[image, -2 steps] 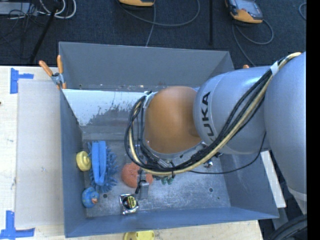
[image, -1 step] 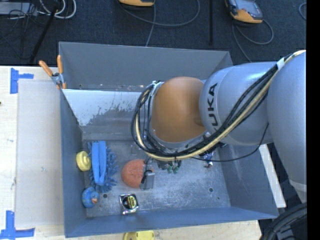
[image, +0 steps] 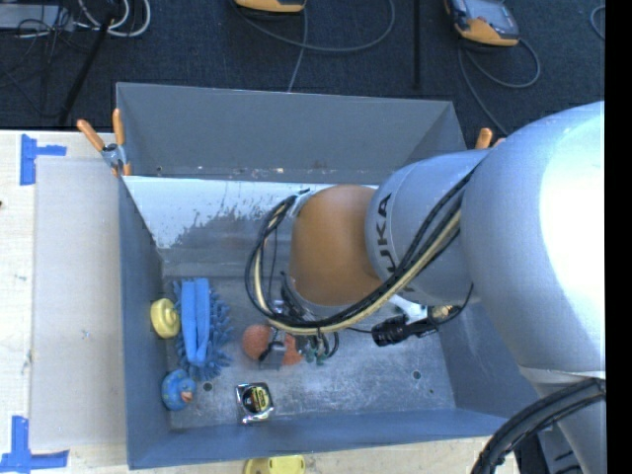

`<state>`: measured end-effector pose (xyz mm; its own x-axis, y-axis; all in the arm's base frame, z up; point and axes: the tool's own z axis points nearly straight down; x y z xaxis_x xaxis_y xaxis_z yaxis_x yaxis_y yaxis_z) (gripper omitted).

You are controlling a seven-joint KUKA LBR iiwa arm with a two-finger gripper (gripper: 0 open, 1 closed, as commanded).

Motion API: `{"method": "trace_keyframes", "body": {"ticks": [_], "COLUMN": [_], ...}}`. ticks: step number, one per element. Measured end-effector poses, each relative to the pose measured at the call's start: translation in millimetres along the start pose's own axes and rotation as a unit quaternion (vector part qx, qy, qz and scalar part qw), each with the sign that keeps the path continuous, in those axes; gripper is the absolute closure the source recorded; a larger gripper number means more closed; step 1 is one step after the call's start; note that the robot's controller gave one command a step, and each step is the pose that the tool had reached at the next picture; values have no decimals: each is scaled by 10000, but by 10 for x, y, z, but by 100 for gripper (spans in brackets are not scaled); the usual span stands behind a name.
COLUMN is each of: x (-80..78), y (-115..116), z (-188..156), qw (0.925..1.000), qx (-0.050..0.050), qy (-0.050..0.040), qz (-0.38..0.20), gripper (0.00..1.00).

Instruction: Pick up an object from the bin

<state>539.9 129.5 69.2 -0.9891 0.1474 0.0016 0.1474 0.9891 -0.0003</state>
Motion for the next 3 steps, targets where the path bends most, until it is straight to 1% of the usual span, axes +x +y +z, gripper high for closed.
{"method": "trace_keyframes", "body": {"ticks": [1,2,3], "x": [0,172,172], "y": [-1,7,6], "z": [0,-1025,-1025], "qw": [10000,10000,10000], "qx": [1,-1,-1], "qy": [0,-7,-6], "qz": [6,-64,-60], "gripper": [100,100,100]}}
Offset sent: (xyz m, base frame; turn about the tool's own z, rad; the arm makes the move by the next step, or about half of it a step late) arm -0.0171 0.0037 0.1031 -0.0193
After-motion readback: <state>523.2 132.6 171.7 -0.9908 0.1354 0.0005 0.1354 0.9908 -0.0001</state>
